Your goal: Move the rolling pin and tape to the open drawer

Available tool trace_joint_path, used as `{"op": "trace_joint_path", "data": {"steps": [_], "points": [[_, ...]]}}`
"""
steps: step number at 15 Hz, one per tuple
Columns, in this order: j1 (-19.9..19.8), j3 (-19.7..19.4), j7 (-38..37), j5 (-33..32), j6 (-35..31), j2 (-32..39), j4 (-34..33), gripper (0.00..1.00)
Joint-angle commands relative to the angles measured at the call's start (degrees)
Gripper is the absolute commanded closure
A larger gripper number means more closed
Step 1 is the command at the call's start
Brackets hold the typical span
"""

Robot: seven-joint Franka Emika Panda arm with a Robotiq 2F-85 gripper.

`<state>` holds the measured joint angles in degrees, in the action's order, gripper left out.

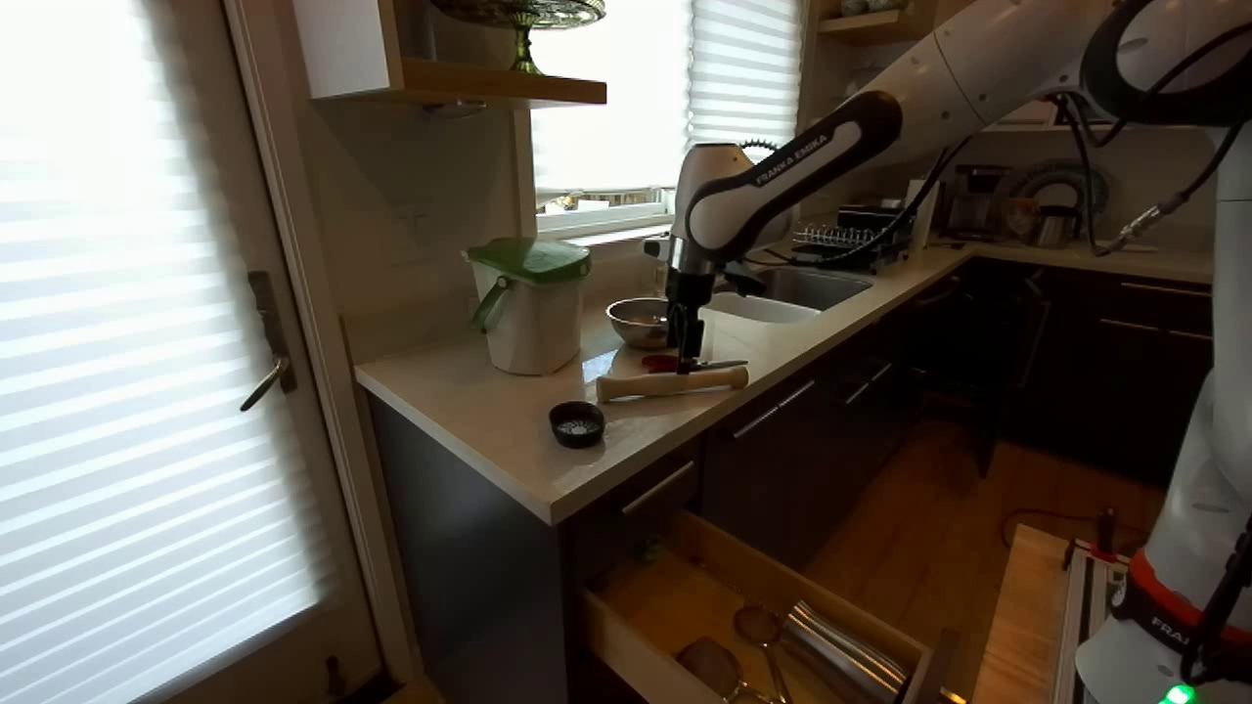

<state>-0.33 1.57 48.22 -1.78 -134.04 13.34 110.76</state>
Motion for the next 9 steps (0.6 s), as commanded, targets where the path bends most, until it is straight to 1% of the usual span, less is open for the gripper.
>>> {"op": "trace_joint_path", "data": {"steps": [1,9], "points": [[-1.7,1.5,3.9,1.5,-1.6,3.8,-2.6,0.00],[-3.7,3.2,8.6,2.1,-1.3,8.1,-6.0,0.00]]}}
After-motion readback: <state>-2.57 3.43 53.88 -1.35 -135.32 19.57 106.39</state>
